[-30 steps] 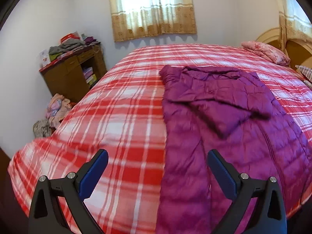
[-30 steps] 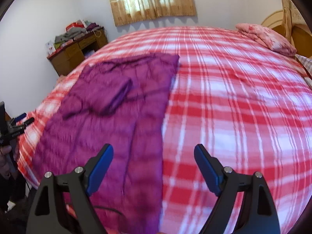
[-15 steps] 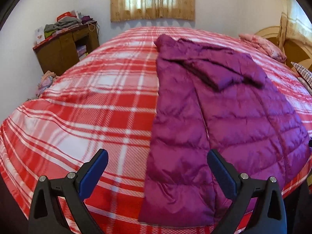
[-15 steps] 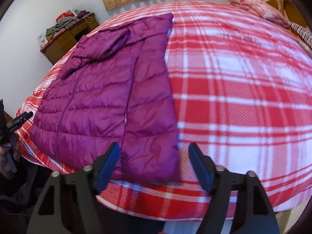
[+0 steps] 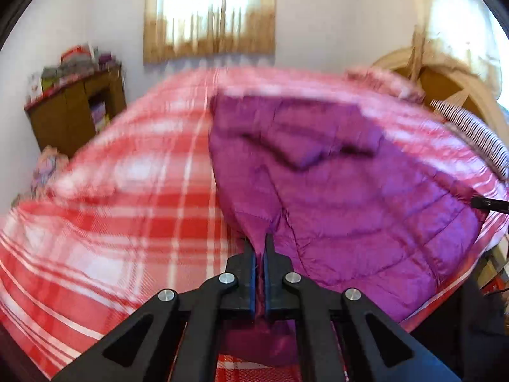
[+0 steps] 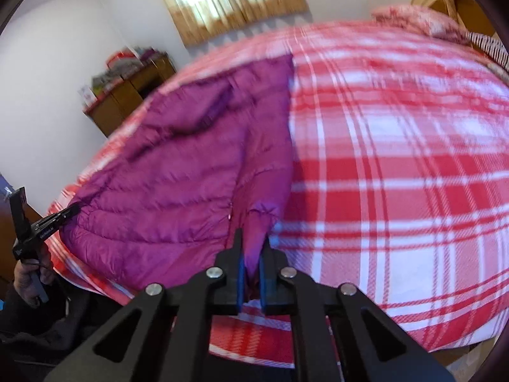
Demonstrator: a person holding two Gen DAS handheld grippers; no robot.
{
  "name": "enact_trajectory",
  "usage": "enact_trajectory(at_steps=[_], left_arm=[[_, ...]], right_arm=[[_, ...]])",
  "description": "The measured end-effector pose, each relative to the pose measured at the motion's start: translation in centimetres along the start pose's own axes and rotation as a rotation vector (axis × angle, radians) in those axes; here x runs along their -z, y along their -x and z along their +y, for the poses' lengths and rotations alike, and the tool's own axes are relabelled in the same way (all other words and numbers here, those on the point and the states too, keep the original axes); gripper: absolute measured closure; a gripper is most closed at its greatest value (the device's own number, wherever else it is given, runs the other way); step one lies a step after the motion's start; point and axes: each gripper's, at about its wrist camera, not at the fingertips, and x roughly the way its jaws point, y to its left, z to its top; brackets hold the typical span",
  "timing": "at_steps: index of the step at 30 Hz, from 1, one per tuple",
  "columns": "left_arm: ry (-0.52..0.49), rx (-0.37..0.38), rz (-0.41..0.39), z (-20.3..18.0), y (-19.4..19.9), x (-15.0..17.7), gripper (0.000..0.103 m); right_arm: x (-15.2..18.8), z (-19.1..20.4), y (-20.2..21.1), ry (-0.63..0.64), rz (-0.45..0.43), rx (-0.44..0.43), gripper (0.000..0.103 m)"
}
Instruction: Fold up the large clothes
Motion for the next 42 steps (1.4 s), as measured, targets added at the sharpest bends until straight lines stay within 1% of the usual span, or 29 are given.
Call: enact_trajectory(at_steps=[5, 7, 9, 11, 13, 14, 17, 18, 19, 21, 22, 23, 24, 26, 28, 29, 31, 33, 34, 35, 36, 37, 38, 40, 42], left_arm=[[0.053, 0.086, -0.128, 0.8, 6.1, -3.1, 0.101], [0.055, 0.103, -0.178, 0.7, 8.6, -4.2, 0.101], [0.055, 0.114, -0.232, 1.0, 10.9, -5.2, 0.101], [0.055, 0.098, -0.251, 1.5, 11.3, -6.2, 0.101], [0.045, 0.092, -0.247, 2.2, 9.9, -6.9, 0.101], [0.044, 0.074, -0.233, 2.7, 8.3, -7.6, 0.101], [0.069, 0.055, -0.185, 4.5, 2.8, -9.8, 0.101], [0.072, 0.038, -0.178, 4.7, 1.5, -10.4, 0.101], [0.075, 0.033, -0.162, 5.2, -0.9, -11.4, 0.101], [0.086, 0.011, -0.146, 6.0, -4.5, -13.0, 0.101], [0.097, 0.016, -0.139, 6.3, -5.6, -13.4, 0.101], [0.107, 0.015, -0.130, 6.7, -7.3, -14.2, 0.097], [0.116, -0.004, -0.121, 7.1, -8.5, -14.7, 0.097], [0.153, 0.005, -0.087, 8.0, -11.1, -16.0, 0.096], [0.196, -0.010, -0.073, 8.9, -12.9, -17.0, 0.094], [0.211, -0.030, -0.074, 9.3, -13.4, -17.5, 0.090], [0.233, -0.118, -0.102, 10.2, -14.2, -18.5, 0.076], [0.266, -0.161, -0.130, 11.2, -14.6, -18.8, 0.034], [0.283, -0.202, -0.149, 11.6, -14.7, -18.8, 0.028], [0.292, -0.233, -0.168, 11.7, -14.8, -18.8, 0.027], [0.291, -0.248, -0.175, 11.6, -15.0, -18.9, 0.027], [0.286, -0.282, -0.171, 11.1, -15.3, -19.0, 0.027], [0.281, -0.301, -0.176, 10.5, -15.4, -19.1, 0.027], [0.263, -0.327, -0.210, 8.9, -15.3, -19.4, 0.027], [0.218, -0.325, -0.228, 6.6, -15.8, -19.9, 0.022]], right_arm=[[-1.9, 2.0, 5.9, 0.013, -0.135, -0.054, 0.095], [-3.0, 3.3, 8.4, 0.025, -0.196, -0.084, 0.095], [-4.2, 4.7, 11.7, 0.052, -0.275, -0.113, 0.095], [-5.3, 5.8, 13.4, 0.079, -0.337, -0.127, 0.095], [-6.8, 6.4, 13.3, 0.095, -0.363, -0.128, 0.095], [-7.6, 6.4, 12.8, 0.100, -0.366, -0.127, 0.095], [-11.2, 5.3, 8.6, 0.077, -0.335, -0.117, 0.096], [-12.3, 4.9, 6.8, 0.077, -0.327, -0.094, 0.096], [-13.7, 4.6, 4.7, 0.073, -0.321, -0.057, 0.096], [-15.4, 3.5, 1.6, 0.032, -0.308, -0.028, 0.096], [-16.1, 3.1, 0.7, 0.019, -0.307, -0.018, 0.096], [-17.1, 2.4, -1.0, -0.009, -0.306, -0.003, 0.096], [-17.5, 1.6, -1.7, -0.024, -0.302, 0.006, 0.096], [-18.8, 0.5, -3.8, -0.057, -0.292, 0.018, 0.096], [-19.9, -0.2, -5.6, -0.067, -0.277, 0.048, 0.096], [-20.6, -0.7, -6.8, -0.077, -0.263, 0.061, 0.096], [-21.4, -1.1, -8.7, -0.080, -0.244, 0.090, 0.096], [-22.0, -1.8, -10.7, -0.094, -0.214, 0.124, 0.096], [-22.3, -2.1, -11.7, -0.101, -0.197, 0.137, 0.095], [-22.6, -2.4, -12.9, -0.102, -0.180, 0.147, 0.095], [-22.7, -2.5, -13.7, -0.103, -0.180, 0.155, 0.095], [-23.0, -2.6, -14.7, -0.099, -0.176, 0.171, 0.095], [-23.3, -2.6, -15.9, -0.089, -0.164, 0.205, 0.095], [-23.6, -2.4, -17.5, -0.086, -0.158, 0.254, 0.095], [-23.8, -2.2, -18.9, -0.081, -0.142, 0.292, 0.094]])
